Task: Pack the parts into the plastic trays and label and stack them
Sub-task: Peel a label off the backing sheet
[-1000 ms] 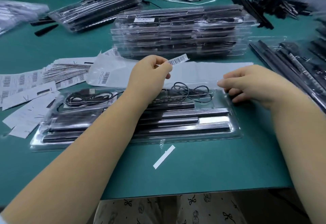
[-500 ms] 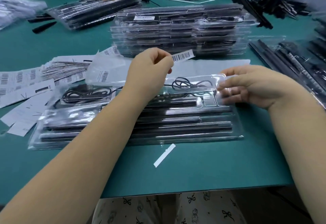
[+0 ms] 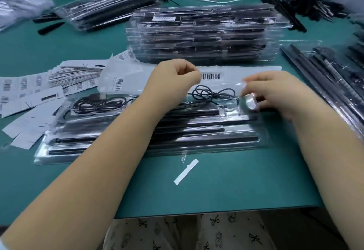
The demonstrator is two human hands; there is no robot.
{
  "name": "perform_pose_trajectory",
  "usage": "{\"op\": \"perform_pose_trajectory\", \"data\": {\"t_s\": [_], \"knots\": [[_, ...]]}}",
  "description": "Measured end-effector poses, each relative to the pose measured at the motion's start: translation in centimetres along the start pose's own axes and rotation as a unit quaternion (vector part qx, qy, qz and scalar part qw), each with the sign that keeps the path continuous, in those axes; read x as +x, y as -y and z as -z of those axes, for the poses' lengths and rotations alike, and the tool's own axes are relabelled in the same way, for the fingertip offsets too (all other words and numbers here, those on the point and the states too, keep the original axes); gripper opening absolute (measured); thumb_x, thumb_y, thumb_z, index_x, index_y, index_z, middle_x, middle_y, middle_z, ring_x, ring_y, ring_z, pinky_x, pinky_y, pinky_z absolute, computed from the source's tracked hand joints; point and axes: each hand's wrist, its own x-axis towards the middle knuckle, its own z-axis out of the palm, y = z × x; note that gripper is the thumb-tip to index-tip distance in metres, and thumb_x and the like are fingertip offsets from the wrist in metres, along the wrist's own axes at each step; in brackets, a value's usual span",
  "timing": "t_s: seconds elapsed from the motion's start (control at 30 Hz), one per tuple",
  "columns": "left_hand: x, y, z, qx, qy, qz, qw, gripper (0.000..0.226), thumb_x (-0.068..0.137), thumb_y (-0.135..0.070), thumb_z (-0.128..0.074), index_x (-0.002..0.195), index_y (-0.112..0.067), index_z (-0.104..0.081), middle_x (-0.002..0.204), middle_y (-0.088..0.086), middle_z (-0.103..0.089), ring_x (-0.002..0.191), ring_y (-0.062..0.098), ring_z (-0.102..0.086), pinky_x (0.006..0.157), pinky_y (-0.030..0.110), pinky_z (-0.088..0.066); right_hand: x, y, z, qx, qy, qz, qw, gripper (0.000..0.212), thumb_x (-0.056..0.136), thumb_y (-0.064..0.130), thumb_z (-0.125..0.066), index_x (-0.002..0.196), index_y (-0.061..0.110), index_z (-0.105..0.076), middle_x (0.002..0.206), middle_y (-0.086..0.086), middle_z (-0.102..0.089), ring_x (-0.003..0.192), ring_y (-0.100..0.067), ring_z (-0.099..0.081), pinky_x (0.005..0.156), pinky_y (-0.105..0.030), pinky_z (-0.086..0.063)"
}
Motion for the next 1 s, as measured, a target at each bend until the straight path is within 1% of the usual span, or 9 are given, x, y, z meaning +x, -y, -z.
{"op": "perform_pose_trajectory", "data": {"t_s": [0.07,0.2,0.27,0.37,0.57,0.7,0.77,0.87,1.0], "knots": [[0.0,0.2,0.0,0.001,0.006,0.008,1.000,0.012,0.081,-0.020,-0.062,0.072,-0.022,-0.070,0.059,-0.013,-0.058,0.047,0.003,-0.042,0.049,0.015,-0.042,0.0,-0.4,-0.5,-0.158,-0.041,0.057,0.985,0.027,0.079,0.019,-0.063,0.098,0.000,-0.066,0.082,-0.018,-0.065,0.064,-0.016,-0.049,0.069,-0.034,-0.049],[0.1,0.3,0.0,-0.001,0.011,0.011,1.000,0.014,0.079,-0.023,-0.064,0.067,-0.025,-0.070,0.050,-0.012,-0.051,0.045,0.006,-0.040,0.047,0.014,-0.039,-0.8,0.0,-1.1,-0.277,-0.123,0.135,0.943,0.028,0.086,0.030,-0.056,0.109,0.023,-0.070,0.104,0.005,-0.068,0.101,-0.018,-0.057,0.082,-0.028,-0.042],[0.1,0.4,-0.1,-0.004,0.014,0.008,1.000,0.014,0.080,-0.022,-0.064,0.067,-0.024,-0.071,0.052,-0.010,-0.052,0.043,0.005,-0.039,0.044,0.011,-0.037,-0.8,0.5,-1.2,-0.256,-0.165,0.182,0.935,0.021,0.088,0.033,-0.054,0.096,0.025,-0.072,0.104,0.009,-0.066,0.113,-0.020,-0.051,0.085,-0.028,-0.037],[0.0,0.3,-0.2,-0.005,0.018,0.001,1.000,0.015,0.082,-0.020,-0.065,0.069,-0.023,-0.071,0.049,-0.012,-0.052,0.040,0.003,-0.039,0.043,0.009,-0.035,-0.8,0.9,-2.2,-0.195,-0.146,0.213,0.946,0.020,0.088,0.036,-0.059,0.074,0.024,-0.066,0.094,0.011,-0.056,0.110,-0.014,-0.045,0.084,-0.020,-0.026],[0.1,0.3,-0.2,0.008,0.008,-0.004,1.000,0.016,0.083,-0.020,-0.065,0.069,-0.024,-0.071,0.056,-0.011,-0.058,0.040,0.002,-0.040,0.041,0.009,-0.035,-0.6,0.8,-3.1,-0.159,-0.085,0.188,0.965,0.019,0.083,0.036,-0.069,0.066,0.034,-0.062,0.109,0.007,-0.053,0.122,-0.018,-0.043,0.102,-0.030,-0.031],[0.2,0.4,-0.2,0.036,0.010,-0.014,0.999,0.020,0.085,-0.020,-0.064,0.066,-0.024,-0.068,0.041,-0.016,-0.049,0.034,0.002,-0.036,0.038,0.008,-0.029,-0.5,0.7,-3.2,-0.139,-0.075,0.179,0.971,0.015,0.083,0.039,-0.069,0.070,0.030,-0.068,0.107,0.009,-0.054,0.120,-0.017,-0.045,0.102,-0.035,-0.035],[0.3,0.6,-0.2,0.052,0.014,-0.022,0.998,0.019,0.086,-0.021,-0.064,0.067,-0.024,-0.068,0.039,-0.018,-0.048,0.034,0.001,-0.038,0.038,0.007,-0.028,-0.3,0.6,-3.3,-0.130,-0.074,0.166,0.975,0.016,0.081,0.037,-0.071,0.069,0.026,-0.070,0.104,0.008,-0.056,0.114,-0.012,-0.048,0.096,-0.029,-0.036],[0.3,0.8,-0.3,0.085,0.024,-0.032,0.996,0.015,0.086,-0.024,-0.064,0.071,-0.026,-0.070,0.043,-0.022,-0.051,0.039,-0.004,-0.044,0.041,0.007,-0.029,-0.2,0.5,-3.4,-0.119,-0.063,0.152,0.979,0.023,0.079,0.026,-0.072,0.066,0.007,-0.071,0.094,-0.005,-0.063,0.082,0.009,-0.053,0.071,-0.009,-0.038],[0.3,1.0,-0.9,0.189,0.022,-0.062,0.980,0.014,0.086,-0.030,-0.061,0.074,-0.029,-0.068,0.064,-0.020,-0.062,0.066,-0.003,-0.056,0.063,0.021,-0.044,-0.1,0.5,-3.7,-0.144,-0.070,0.163,0.974,0.028,0.078,0.017,-0.067,0.072,-0.010,-0.066,0.101,-0.025,-0.061,0.084,-0.019,-0.048,0.073,-0.029,-0.037]]}}
